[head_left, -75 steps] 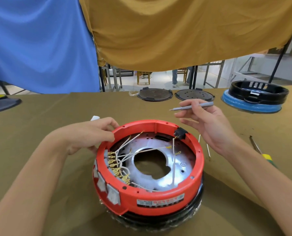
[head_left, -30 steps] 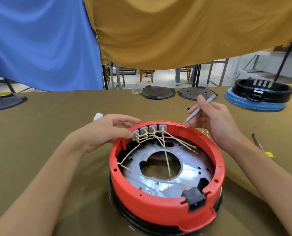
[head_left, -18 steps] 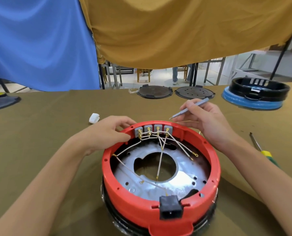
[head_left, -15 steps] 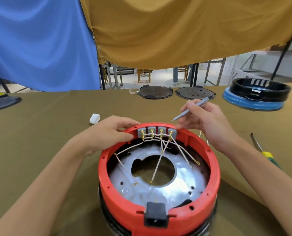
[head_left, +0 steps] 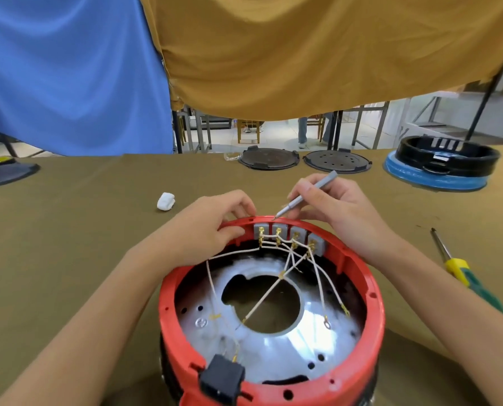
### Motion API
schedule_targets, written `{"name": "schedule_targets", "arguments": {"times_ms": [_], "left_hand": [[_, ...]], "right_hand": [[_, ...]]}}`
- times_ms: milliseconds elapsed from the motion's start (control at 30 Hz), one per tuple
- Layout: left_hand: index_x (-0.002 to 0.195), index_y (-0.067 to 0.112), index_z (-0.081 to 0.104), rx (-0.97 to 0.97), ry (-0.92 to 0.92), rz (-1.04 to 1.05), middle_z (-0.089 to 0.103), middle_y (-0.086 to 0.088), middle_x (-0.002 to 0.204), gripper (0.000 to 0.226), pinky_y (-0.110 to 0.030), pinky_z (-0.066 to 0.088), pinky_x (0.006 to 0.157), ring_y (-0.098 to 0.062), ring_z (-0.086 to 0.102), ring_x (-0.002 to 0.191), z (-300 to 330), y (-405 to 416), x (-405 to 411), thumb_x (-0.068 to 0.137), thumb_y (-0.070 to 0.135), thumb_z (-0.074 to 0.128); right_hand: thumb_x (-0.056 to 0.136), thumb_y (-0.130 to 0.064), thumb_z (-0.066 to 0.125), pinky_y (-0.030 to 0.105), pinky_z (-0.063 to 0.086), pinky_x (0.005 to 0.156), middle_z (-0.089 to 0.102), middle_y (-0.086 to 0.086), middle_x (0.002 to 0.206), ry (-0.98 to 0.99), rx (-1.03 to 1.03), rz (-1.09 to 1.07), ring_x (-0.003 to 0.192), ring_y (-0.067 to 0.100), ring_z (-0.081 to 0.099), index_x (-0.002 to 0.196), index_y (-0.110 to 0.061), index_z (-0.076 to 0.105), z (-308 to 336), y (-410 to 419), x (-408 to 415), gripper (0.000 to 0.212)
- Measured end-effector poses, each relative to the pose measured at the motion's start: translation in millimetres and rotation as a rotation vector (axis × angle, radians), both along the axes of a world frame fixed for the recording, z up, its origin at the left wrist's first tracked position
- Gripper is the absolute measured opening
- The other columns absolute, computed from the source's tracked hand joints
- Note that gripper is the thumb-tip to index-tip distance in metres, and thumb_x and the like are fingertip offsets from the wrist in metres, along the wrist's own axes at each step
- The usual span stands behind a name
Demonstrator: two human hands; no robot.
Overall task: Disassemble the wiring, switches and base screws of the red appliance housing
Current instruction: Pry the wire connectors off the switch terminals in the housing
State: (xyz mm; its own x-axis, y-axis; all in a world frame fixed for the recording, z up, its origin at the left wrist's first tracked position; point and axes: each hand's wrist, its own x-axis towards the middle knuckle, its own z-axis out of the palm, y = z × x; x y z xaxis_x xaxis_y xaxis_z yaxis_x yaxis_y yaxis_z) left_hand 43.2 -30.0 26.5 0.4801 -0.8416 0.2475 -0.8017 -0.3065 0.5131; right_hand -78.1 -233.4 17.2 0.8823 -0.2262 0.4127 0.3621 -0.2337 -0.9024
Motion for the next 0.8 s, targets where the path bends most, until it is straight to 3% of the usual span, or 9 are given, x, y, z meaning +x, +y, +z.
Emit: {"name": "schedule_targets", "arguments": {"times_ms": [133,267,433,567,667,800], "left_hand": [[0.103,0.028,0.059,-0.01,0.099,-0.1,0.073,0.015,0.097,0.024,-0.036,0.054,0.092,-0.01,0.071,0.09,2,1,-1,0.092,0.009,0.068],[0.094,0.029,0.063,-0.053,0.06,-0.104,0.072,0.014,0.093,0.019,-0.038,0.057,0.085,-0.008,0.071,0.083,4,0,1,0.087,0.017,0.075],[0.083,0.036,0.066,-0.028,-0.037,-0.12,0.066,0.02,0.109,0.013,-0.015,0.051,0.084,0.002,0.063,0.096,10,4,-3,0.084,0.03,0.077],[0.081,0.031,0.073,-0.065,-0.092,-0.134,0.061,0.017,0.11,0.009,-0.026,0.053,0.09,-0.002,0.061,0.105,12,1,-13,0.08,0.027,0.08],[0.079,0.026,0.076,-0.135,-0.074,-0.174,0.06,0.01,0.096,0.009,-0.027,0.054,0.081,-0.011,0.063,0.091,11,-3,-17,0.076,0.022,0.084],[0.079,0.025,0.076,-0.09,-0.085,-0.178,0.062,0.005,0.08,0.011,-0.031,0.051,0.073,-0.017,0.061,0.075,7,-6,-16,0.074,0.023,0.085]], "right_hand": [[0.101,-0.026,0.054,0.035,0.06,0.082,0.071,0.005,0.079,0.034,-0.057,-0.008,0.081,0.023,0.07,0.09,-0.004,0.067,10,4,4,0.028],[0.103,-0.025,0.052,0.03,0.059,0.075,0.067,0.004,0.075,0.028,-0.088,-0.006,0.076,0.019,0.067,0.089,-0.004,0.066,12,14,13,0.029],[0.102,-0.029,0.054,0.03,0.057,0.069,0.064,0.003,0.07,0.012,-0.141,-0.058,0.068,0.018,0.064,0.082,-0.009,0.063,1,17,10,0.029],[0.102,-0.028,0.054,0.033,0.056,0.069,0.065,0.01,0.076,-0.029,-0.211,-0.088,0.067,0.016,0.064,0.084,-0.005,0.062,0,17,8,0.03],[0.101,-0.026,0.056,0.025,0.053,0.066,0.062,-0.001,0.072,-0.04,-0.244,-0.073,0.064,0.012,0.062,0.083,-0.007,0.062,0,17,8,0.027],[0.1,-0.025,0.059,0.023,0.051,0.064,0.062,-0.004,0.07,-0.041,-0.252,-0.048,0.063,0.01,0.06,0.082,-0.009,0.062,0,17,8,0.024]]}}
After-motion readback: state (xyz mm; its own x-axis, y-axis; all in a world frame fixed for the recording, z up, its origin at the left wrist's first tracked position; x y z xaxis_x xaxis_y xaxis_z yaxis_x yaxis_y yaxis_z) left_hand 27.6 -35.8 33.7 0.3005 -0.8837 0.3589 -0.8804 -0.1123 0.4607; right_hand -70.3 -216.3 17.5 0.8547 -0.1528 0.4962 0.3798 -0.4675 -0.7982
